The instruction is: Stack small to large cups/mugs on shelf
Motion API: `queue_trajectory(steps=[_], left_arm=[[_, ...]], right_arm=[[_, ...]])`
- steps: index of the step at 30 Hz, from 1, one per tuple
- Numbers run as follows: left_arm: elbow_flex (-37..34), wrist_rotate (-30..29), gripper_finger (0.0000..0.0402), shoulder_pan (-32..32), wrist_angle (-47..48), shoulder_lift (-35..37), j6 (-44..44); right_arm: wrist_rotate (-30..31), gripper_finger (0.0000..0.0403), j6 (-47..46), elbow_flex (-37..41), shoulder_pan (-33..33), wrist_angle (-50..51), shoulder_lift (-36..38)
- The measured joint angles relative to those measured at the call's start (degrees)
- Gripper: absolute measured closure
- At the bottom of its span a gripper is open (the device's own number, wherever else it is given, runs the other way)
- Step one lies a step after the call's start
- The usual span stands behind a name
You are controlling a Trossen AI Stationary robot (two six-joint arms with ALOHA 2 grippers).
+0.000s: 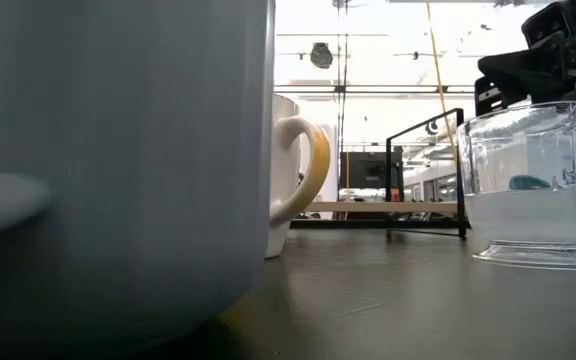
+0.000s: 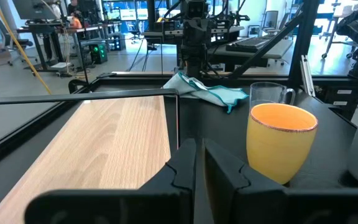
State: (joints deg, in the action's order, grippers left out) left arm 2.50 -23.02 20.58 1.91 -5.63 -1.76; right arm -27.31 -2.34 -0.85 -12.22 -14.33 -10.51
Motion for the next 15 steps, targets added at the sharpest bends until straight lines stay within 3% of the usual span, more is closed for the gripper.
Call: queue_trajectory(steps=[15], left_arm=[[0.0,0.0,0.0371,0.0,0.0,0.0,0.0]], right_arm=[[0.5,0.0403,-1.7,0.0,-0.1,-3.5,0.0]])
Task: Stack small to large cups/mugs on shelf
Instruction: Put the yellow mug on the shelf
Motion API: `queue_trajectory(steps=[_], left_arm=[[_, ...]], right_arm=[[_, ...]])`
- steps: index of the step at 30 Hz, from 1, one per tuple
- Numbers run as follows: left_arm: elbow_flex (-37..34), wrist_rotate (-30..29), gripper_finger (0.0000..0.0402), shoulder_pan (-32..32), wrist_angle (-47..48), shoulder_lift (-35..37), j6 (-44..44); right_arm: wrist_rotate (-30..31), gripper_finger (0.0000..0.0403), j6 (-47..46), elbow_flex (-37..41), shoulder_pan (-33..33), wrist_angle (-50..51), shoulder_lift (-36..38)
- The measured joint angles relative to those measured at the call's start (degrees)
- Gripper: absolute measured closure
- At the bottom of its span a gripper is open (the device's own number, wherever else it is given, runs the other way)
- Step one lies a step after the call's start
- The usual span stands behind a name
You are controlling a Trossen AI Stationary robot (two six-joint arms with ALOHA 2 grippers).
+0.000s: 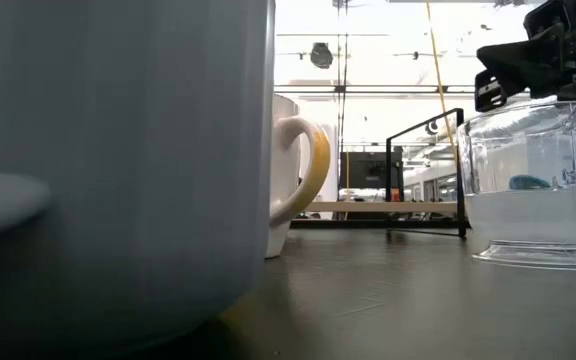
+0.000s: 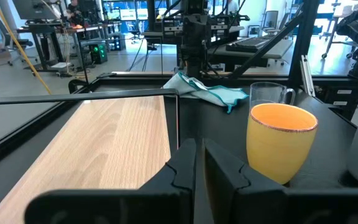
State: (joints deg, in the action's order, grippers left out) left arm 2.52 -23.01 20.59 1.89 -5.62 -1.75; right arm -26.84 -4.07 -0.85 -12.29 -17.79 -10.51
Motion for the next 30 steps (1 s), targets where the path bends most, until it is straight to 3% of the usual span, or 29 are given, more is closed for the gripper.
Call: queue_trajectory(steps=[9,19,30], left_arm=[[0.0,0.0,0.0371,0.0,-0.3,0.0,0.0],[0.0,0.0,0.0371,0.0,-0.3,0.0,0.9],[0.0,0.0,0.0371,0.0,-0.4,0.0,3.1]], right_arm=[[-0.2,0.0403,-5.1,0.0,0.0,-0.8,0.0],[0.0,0.0403,2.0,0.0,0.0,-6.2,-1.2],[-1.7,0.0403,5.8,-8.3,2.8,-9.2,-12.1]])
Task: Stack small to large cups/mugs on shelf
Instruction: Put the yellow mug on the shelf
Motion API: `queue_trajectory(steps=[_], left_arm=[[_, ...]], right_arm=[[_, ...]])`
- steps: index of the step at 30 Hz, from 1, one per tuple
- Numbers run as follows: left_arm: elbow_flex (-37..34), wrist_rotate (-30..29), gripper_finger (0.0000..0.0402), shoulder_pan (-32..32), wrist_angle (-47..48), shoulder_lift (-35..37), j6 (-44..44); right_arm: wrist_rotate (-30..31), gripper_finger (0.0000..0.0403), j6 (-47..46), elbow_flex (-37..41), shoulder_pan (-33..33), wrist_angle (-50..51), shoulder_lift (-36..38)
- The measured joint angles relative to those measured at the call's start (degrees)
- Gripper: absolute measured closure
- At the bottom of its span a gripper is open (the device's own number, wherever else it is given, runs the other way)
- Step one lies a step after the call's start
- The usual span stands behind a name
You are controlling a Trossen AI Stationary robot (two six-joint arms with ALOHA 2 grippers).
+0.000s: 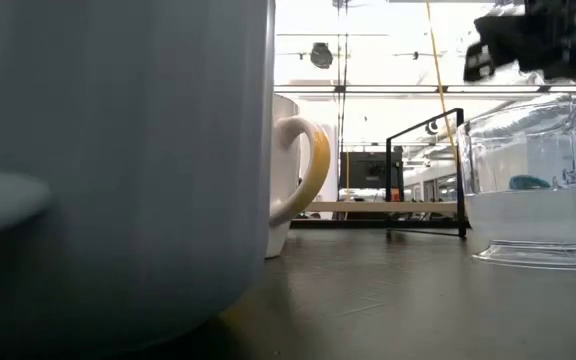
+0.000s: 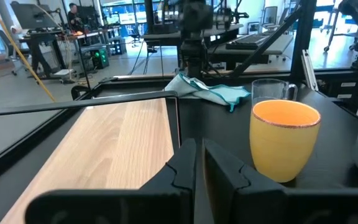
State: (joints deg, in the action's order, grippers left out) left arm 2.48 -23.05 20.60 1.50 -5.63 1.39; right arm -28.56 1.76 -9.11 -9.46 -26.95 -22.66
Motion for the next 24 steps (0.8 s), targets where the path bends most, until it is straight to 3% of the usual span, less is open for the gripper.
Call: queue_trajectory(steps=[9,24], left_arm=[[0.0,0.0,0.0371,0.0,-2.4,0.0,-0.1],[0.0,0.0,0.0371,0.0,-3.1,0.0,-0.6]], right_arm=[[0.3,0.0403,0.1,-15.9,4.2,1.1,-18.4],[3.3,0.0403,2.1,-44.1,6.4,20.5,-53.2]])
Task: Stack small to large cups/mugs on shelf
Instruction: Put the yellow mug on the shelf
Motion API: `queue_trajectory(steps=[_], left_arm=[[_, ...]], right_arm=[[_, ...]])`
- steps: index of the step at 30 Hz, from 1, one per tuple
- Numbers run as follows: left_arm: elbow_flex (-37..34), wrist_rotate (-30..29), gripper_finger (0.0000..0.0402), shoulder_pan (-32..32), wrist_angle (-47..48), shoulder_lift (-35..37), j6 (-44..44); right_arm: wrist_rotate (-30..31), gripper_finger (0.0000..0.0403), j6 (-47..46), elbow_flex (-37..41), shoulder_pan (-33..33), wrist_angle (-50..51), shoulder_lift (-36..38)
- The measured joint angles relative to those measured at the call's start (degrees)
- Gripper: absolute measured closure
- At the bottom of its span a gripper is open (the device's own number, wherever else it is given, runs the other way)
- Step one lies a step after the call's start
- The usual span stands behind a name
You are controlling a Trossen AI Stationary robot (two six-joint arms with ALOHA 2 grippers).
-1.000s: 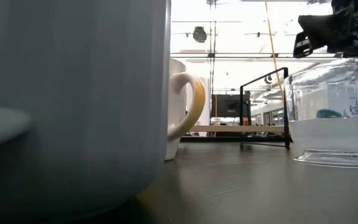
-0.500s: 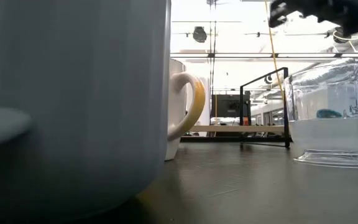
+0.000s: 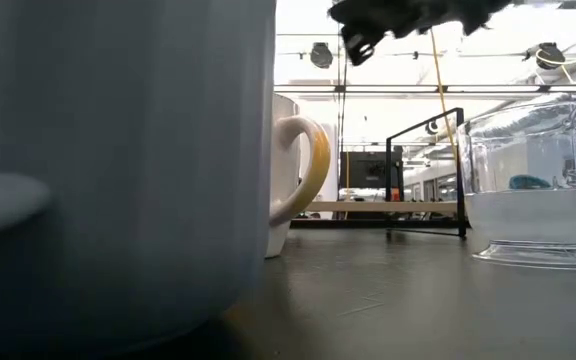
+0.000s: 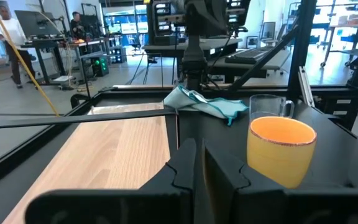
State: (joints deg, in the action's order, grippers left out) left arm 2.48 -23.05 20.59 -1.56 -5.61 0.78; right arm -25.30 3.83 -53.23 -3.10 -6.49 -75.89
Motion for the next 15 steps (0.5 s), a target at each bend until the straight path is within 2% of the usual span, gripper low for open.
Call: queue_trajectory(steps=[4,9,12,15], left_arm=[[0.0,0.0,0.0371,0.0,0.0,0.0,0.0],[0.0,0.0,0.0371,0.0,0.1,0.0,-0.8],[0.0,0.0,0.0371,0.0,0.1,0.0,-2.4],[0.0,0.0,0.0371,0.0,0.1,0.0,-3.2]], right_arm=[[0.0,0.0403,1.9,-7.9,0.6,7.1,-8.0],[0.7,0.0403,8.8,-19.7,2.8,22.0,-15.7],[6.0,0.0403,13.2,-25.6,4.8,29.5,-19.3],[9.6,0.0403,15.6,-29.6,6.3,32.9,-22.2]])
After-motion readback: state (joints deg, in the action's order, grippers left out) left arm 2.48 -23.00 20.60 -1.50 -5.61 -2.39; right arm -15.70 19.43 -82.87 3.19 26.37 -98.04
